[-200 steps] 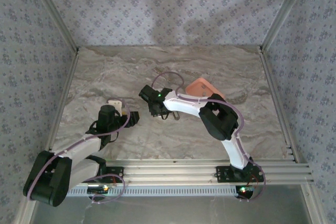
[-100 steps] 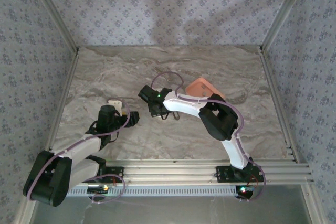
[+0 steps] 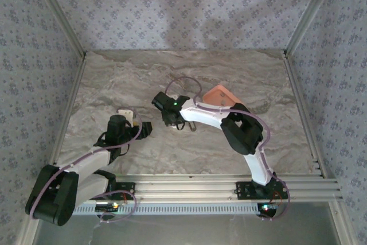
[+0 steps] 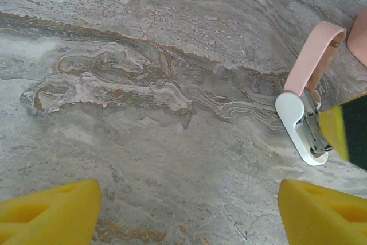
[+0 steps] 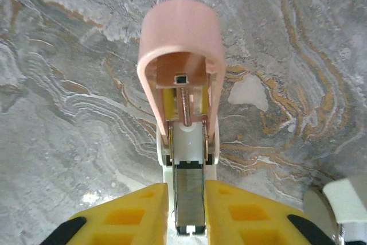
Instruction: Load the staples into the stapler
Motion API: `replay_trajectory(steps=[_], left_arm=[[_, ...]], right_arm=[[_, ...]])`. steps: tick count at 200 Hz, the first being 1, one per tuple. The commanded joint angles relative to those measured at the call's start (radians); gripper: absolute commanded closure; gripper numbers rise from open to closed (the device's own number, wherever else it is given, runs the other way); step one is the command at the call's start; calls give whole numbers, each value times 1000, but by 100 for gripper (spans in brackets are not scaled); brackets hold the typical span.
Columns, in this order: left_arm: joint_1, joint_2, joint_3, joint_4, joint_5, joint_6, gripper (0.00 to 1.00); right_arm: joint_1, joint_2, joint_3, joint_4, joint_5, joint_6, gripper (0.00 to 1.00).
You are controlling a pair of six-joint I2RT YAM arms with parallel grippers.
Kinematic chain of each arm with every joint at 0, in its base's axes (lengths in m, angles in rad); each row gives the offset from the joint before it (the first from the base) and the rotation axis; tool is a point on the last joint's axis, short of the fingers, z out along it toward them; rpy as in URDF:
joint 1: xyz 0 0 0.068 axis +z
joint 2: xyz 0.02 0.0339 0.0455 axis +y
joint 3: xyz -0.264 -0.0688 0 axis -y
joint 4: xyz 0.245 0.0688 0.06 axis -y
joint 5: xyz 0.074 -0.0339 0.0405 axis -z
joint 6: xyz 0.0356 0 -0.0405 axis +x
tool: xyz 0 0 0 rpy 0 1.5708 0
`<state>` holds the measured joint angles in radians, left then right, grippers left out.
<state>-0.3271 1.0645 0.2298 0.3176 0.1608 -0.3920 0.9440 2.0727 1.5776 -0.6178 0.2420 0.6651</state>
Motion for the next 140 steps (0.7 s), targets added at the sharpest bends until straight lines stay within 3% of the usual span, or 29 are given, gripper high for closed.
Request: replay_trajectory(steps=[1, 51, 140], left_arm=[[5, 9, 25, 33, 14, 15, 19], [5, 17, 28, 35, 17, 12, 19], [5, 14, 28, 29, 13, 13, 19]], right_arm=[[-11, -55, -31, 12, -12, 9, 81], [-27, -49, -73, 65, -79, 27, 90], [-47, 20, -79, 68, -97, 37, 92]])
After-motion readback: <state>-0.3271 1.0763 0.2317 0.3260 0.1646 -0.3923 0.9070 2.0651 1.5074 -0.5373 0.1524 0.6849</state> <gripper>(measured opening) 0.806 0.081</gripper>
